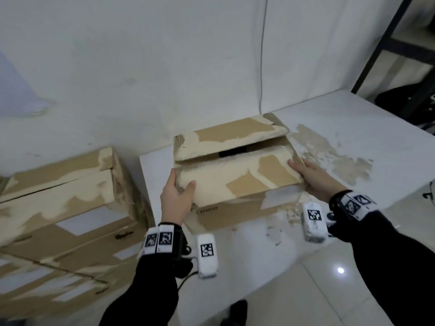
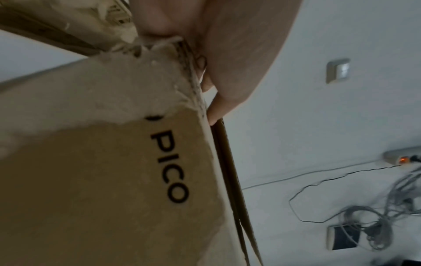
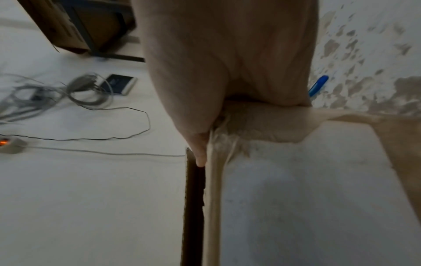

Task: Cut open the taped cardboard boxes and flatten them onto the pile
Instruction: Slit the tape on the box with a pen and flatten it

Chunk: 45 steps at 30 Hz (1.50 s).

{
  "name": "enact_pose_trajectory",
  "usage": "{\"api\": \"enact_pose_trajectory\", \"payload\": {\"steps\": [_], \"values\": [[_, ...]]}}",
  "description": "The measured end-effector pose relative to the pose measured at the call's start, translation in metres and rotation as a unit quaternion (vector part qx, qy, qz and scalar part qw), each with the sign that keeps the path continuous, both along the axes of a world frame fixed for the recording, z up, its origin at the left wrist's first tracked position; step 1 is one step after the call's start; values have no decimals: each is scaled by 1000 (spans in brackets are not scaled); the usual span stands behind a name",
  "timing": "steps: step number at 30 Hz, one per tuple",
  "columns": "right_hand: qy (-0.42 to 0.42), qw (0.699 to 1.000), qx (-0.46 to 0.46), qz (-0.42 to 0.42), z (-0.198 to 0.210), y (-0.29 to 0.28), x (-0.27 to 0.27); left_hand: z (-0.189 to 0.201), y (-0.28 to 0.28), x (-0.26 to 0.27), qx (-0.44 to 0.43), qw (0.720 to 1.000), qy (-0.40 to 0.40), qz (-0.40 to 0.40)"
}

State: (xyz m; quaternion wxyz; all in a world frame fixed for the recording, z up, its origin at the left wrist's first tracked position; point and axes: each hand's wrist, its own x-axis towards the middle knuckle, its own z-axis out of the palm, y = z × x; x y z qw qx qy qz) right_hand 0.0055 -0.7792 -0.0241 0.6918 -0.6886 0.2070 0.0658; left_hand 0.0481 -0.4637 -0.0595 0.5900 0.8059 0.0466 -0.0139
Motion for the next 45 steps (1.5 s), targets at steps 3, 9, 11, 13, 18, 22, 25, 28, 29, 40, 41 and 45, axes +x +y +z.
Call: {"api": "enact_pose_trajectory", "payload": {"steps": [3,9,11,13,18,22,25,28,29,40,41,45], "values": [[14,1000,0,18,-15,-23,36,-21,-15,34,-56,997,50,-6],[47,999,20,11,-48,-44,68,-38,-43,60,-38,998,53,6],[48,999,26,-1,-62,-47,64,-38,-50,61,4,1000,8,27],[32,999,24,-17,-66,-41,49,-36,-52,70,68,996,-32,39],[61,997,49,-5,-71,-45,17,-23,-47,98,288,947,-114,80],[75,995,44,-41,-63,-97,74,2,-75,74,320,937,-88,112],[38,998,53,4,-55,-119,132,16,-135,24,276,956,-7,98],[34,992,58,104,-54,-121,164,10,-191,-5,243,962,123,38],[26,992,41,118,-56,-121,165,5,-199,-5,246,958,146,21],[23,990,14,137,-98,-159,67,17,-249,0,319,947,-33,-13],[12,990,37,136,-95,-158,66,14,-272,-8,363,931,-6,-44],[-81,989,36,115,-80,-156,60,-20,-321,-10,529,846,12,-59]]}}
